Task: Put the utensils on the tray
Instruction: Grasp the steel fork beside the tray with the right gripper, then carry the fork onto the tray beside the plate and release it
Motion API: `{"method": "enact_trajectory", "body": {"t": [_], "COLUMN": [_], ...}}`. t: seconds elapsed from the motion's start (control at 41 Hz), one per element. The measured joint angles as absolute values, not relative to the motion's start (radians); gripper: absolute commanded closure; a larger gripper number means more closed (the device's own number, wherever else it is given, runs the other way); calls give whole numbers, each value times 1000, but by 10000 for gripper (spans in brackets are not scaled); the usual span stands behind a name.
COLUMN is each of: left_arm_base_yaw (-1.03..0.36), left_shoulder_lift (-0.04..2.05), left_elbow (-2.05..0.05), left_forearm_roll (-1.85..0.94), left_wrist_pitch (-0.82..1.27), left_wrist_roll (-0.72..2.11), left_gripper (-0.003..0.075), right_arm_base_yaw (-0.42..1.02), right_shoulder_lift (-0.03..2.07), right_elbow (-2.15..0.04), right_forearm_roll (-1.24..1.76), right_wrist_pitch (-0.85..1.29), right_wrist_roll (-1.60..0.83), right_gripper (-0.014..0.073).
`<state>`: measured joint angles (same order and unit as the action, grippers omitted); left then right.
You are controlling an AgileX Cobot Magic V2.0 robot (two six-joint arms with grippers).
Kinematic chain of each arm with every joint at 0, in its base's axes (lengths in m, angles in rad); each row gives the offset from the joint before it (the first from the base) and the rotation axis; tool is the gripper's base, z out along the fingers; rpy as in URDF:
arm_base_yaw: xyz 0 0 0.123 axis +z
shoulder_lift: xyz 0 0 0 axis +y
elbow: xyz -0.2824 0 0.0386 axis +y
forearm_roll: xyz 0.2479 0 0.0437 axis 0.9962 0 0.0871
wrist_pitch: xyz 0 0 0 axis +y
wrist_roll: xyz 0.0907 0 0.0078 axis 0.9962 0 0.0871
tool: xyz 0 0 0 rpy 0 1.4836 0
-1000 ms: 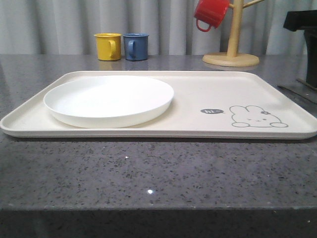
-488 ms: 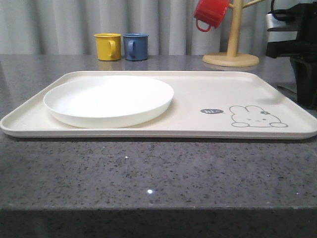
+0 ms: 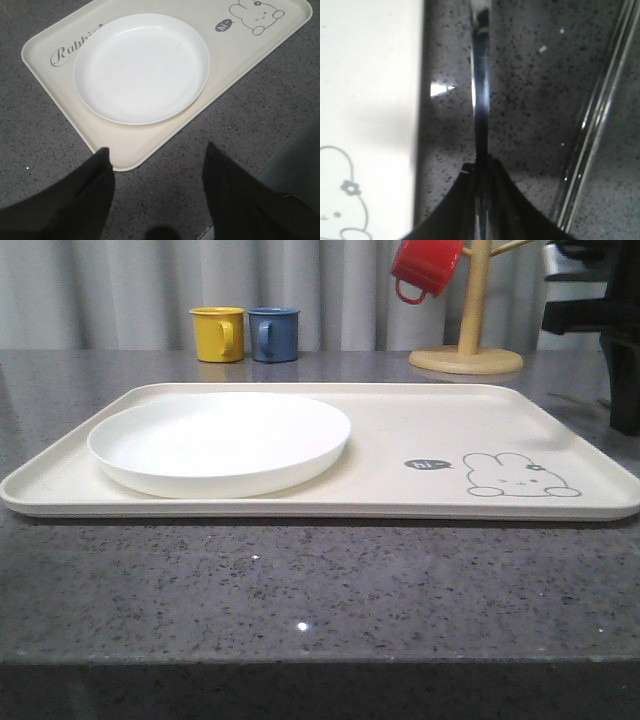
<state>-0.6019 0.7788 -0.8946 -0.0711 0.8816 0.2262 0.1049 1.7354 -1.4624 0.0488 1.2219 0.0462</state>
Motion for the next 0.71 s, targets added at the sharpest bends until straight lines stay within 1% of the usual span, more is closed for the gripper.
{"method": "enact_trajectory", "body": {"t": [0.098, 0.195, 0.39, 0.585, 0.707], "left_arm_base_yaw": [-602, -602, -602, -602, -602], "left_shoulder_lift": [779, 779, 779, 779, 779], "left_elbow": [-895, -895, -895, -895, -895], "left_forearm_roll": [-71, -71, -71, -71, -71], "left_wrist_pitch": [882, 882, 882, 882, 882], "left_wrist_roll": [226, 226, 226, 226, 226], "left_gripper": [332, 332, 332, 332, 332], "right_arm_base_yaw": [149, 232, 400, 468, 476], "right_shoulder_lift": [1717, 1715, 1773, 1872, 1909], "right_elbow": [-1496, -1545, -1655, -1697, -1703], "right_forearm_roll": [67, 88, 108, 111, 111], "right_wrist_pitch": [1226, 1226, 1228, 1228, 1228], "right_wrist_roll": [46, 67, 201, 426, 493], "right_gripper": [648, 648, 648, 648, 648]}}
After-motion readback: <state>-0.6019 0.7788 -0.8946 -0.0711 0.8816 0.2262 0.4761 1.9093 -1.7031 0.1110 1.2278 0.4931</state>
